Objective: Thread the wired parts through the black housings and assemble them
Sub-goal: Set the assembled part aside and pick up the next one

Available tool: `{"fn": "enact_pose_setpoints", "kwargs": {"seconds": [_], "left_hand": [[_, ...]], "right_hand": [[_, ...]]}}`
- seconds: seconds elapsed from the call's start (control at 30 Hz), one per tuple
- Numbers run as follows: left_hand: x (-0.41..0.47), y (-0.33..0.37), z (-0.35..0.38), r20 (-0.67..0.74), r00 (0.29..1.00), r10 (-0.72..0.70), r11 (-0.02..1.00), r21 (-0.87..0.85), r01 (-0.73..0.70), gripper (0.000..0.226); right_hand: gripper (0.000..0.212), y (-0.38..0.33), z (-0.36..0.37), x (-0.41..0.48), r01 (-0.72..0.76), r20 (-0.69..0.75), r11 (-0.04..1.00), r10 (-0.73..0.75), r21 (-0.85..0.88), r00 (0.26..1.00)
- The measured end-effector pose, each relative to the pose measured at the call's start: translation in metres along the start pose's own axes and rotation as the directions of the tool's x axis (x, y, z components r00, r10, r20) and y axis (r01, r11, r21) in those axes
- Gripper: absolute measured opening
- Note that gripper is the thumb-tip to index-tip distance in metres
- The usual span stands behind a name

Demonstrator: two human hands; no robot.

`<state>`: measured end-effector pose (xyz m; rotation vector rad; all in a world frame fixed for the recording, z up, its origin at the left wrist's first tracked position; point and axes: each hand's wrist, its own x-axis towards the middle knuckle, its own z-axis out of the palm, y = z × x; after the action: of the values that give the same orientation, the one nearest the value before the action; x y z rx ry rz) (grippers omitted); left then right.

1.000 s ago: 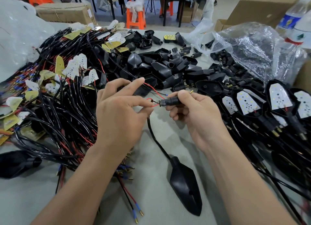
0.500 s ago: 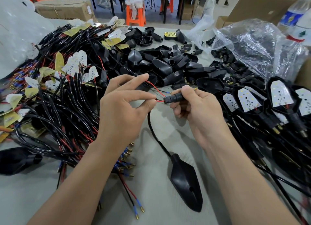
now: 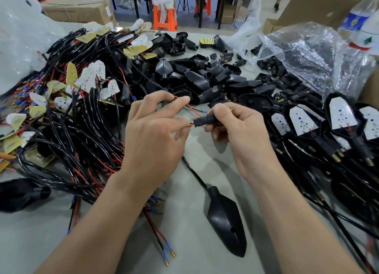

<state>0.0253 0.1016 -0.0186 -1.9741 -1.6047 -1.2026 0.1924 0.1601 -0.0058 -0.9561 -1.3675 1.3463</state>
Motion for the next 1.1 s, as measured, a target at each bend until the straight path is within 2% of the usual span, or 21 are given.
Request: {"fn": "enact_pose_setpoints", "kwargs": {"seconds": [0.1,0.23,0.4,0.47,0.53,0.6,0.67,0.77,0.87,1.0,1.07,1.1], "left_hand": [[-0.001,0.0,-0.001,0.009,1.0,0.009,1.0,0.011,-0.009,0.005],[0.001,-0.003,-0.002,-0.028,1.0,0.014,0.996,0.083,-0.012,0.007],[-0.001,-0.003,-0.003,-0.034,0.997,0.066,0.993,0.101,-0.062,0.01],[-0.001,-0.002,-0.002,-0.053,0.999,0.002,0.998,0.066,0.001,0.006],[-0.001,-0.001,0.0,-0.045,0.99,-0.137,0.99,-0.016,0.137,0.004],[0.001,-0.002,0.0,0.064,0.948,-0.312,0.937,-0.144,0.318,0.015],[0.003,-0.003,0.0,0.203,0.888,-0.414,0.852,-0.258,0.456,0.022],[0.007,-0.003,0.001,0.342,0.806,-0.482,0.714,-0.381,0.588,0.03],[0.012,-0.001,0.0,0.532,0.726,-0.436,0.527,-0.503,0.685,0.02],[0.012,0.0,0.002,0.509,0.716,-0.478,0.439,-0.568,0.697,0.024],[0.013,0.003,0.002,0.516,0.677,-0.524,0.368,-0.58,0.727,0.025],[0.013,0.003,0.001,0.518,0.666,-0.537,0.368,-0.566,0.738,0.026]], "right_hand": [[0.025,-0.001,-0.006,0.0,-0.003,0.053,0.999,0.005,-0.047,0.999],[0.022,0.004,-0.01,0.001,0.016,0.023,0.995,-0.014,-0.098,1.0],[0.021,0.011,-0.004,0.002,0.032,0.054,0.993,-0.026,-0.114,0.998],[0.022,0.011,-0.005,0.003,0.025,0.048,0.994,-0.02,-0.108,0.999],[0.028,0.011,-0.007,0.004,-0.005,0.033,0.997,0.008,-0.076,0.999],[0.032,0.011,-0.007,0.005,-0.046,0.01,0.998,0.046,-0.031,0.999],[0.034,0.012,-0.006,0.004,-0.08,0.0,0.997,0.08,0.004,0.997],[0.037,0.009,-0.006,0.004,-0.112,-0.007,0.992,0.113,0.053,0.994],[0.043,0.007,-0.006,0.006,-0.143,-0.019,0.978,0.147,0.15,0.989],[0.037,0.009,-0.005,0.009,-0.169,-0.04,0.934,0.191,0.313,0.981],[0.033,0.01,-0.008,0.01,-0.144,-0.044,0.943,0.165,0.3,0.985],[0.032,0.011,-0.009,0.011,-0.137,-0.04,0.952,0.153,0.273,0.987]]}}
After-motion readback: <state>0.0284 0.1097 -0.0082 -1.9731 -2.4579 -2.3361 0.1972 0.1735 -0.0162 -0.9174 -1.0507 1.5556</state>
